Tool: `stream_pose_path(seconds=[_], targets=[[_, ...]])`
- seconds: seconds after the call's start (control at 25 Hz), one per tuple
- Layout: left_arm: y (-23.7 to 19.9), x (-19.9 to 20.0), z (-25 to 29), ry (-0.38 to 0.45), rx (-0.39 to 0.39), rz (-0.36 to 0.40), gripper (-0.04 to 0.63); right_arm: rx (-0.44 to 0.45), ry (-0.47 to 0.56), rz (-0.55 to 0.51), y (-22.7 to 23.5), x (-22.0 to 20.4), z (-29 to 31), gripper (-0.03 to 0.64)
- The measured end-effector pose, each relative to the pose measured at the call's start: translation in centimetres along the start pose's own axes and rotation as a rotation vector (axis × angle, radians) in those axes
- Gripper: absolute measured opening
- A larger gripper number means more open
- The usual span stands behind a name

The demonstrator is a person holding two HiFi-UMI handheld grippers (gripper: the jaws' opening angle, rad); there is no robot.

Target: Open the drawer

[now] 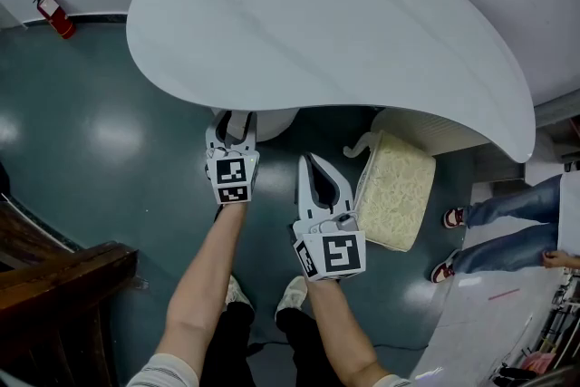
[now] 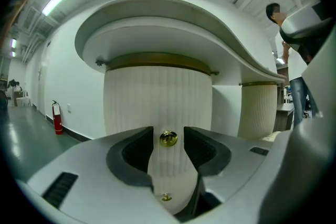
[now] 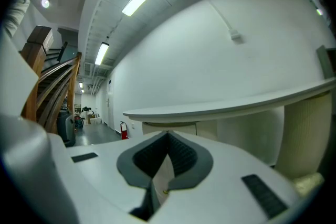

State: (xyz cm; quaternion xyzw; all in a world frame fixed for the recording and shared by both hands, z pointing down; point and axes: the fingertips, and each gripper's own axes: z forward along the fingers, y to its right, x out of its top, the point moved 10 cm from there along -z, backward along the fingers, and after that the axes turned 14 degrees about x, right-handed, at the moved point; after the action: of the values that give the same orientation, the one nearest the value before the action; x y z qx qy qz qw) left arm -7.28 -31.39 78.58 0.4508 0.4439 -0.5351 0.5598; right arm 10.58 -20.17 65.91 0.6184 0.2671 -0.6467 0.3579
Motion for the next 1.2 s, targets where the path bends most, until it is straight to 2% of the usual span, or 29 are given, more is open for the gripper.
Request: stream_pose_path(seconds=[0.4, 0.48, 0.72, 0.92, 1.2], targets=[[-0.1, -0.5, 0.7, -0.009, 0.024, -0.008, 0.141, -0.001, -0.012, 0.009, -0.1, -0.4, 0.4, 0.012], [0.1, -0.5, 0.7, -0.011, 0.021, -0.011, 0.109, -0.003, -0.019, 0.009, -0.1, -0.4, 0.4, 0.014], [0.3, -0.6, 0.8, -0.015, 0.037, 0.01, 0.106, -0.011, -0.028, 0.016, 0.1, -0.4, 0.0, 0.012], [0.4, -0.5, 0.7, -0.032, 0.055, -0.027, 0.106, -0.019, -0.034, 0.031, -0.2, -0.3, -0.4, 0.012], [0.6, -1.0, -1.5, -0.034, 0.068, -0.022, 0.106, -0.022, -0.033, 0.042, -0.7, 0.6, -1.3, 0.012]])
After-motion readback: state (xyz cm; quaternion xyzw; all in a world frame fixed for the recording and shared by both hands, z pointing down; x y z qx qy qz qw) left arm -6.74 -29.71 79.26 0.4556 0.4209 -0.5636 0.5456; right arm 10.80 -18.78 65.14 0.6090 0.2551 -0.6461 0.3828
